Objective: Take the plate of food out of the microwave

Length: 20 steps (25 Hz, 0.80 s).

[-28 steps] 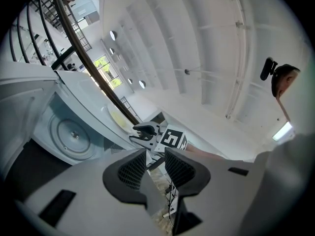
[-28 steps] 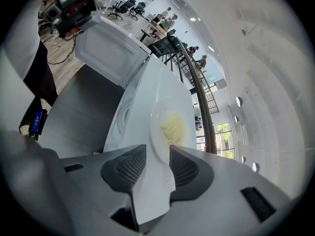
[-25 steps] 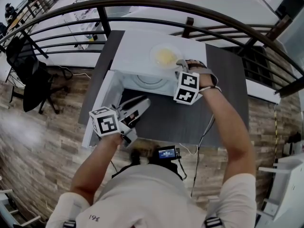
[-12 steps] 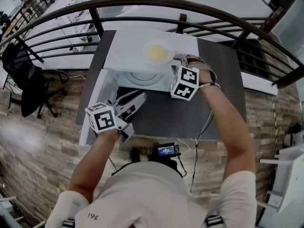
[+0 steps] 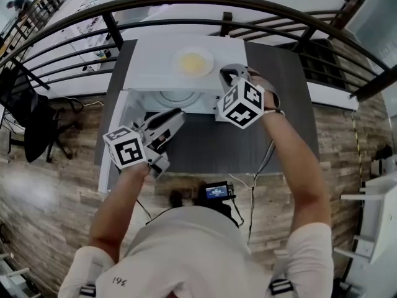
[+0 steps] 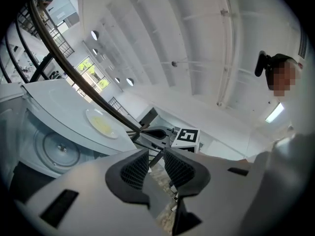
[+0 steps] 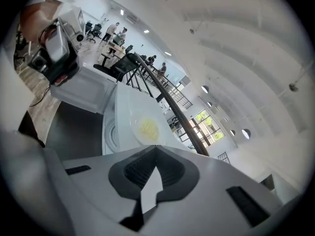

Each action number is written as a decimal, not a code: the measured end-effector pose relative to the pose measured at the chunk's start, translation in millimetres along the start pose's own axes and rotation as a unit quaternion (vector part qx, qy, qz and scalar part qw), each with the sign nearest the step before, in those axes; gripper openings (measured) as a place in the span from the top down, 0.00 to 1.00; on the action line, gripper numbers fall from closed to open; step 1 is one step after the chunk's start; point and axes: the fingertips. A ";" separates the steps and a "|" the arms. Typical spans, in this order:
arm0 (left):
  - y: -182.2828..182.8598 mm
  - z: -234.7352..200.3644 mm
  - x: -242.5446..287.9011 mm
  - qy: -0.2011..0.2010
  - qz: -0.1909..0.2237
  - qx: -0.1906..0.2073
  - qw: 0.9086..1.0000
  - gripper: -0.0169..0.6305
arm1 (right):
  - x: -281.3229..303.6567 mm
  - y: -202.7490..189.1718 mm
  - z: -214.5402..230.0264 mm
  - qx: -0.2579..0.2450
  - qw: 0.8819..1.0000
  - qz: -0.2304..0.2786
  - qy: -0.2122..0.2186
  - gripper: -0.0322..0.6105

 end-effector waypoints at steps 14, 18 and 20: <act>4.6 11.3 7.5 -0.028 -0.011 0.032 0.999 0.82 | -61.5 31.1 -0.6 0.132 0.986 0.098 -0.037 0.95; 3.2 20.7 4.5 -0.032 -0.012 0.039 0.999 0.82 | -82.8 35.0 -5.9 0.160 0.979 0.113 -0.048 0.95; -3.4 27.2 1.1 -0.033 -0.014 0.043 0.998 0.82 | -94.3 33.4 -10.7 0.177 0.976 0.116 -0.053 0.95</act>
Point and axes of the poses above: the fingertips, and each gripper's own axes: x forward along the fingers, z to its right, y out of its top, and after that the axes turned 5 degrees about -y, right-handed
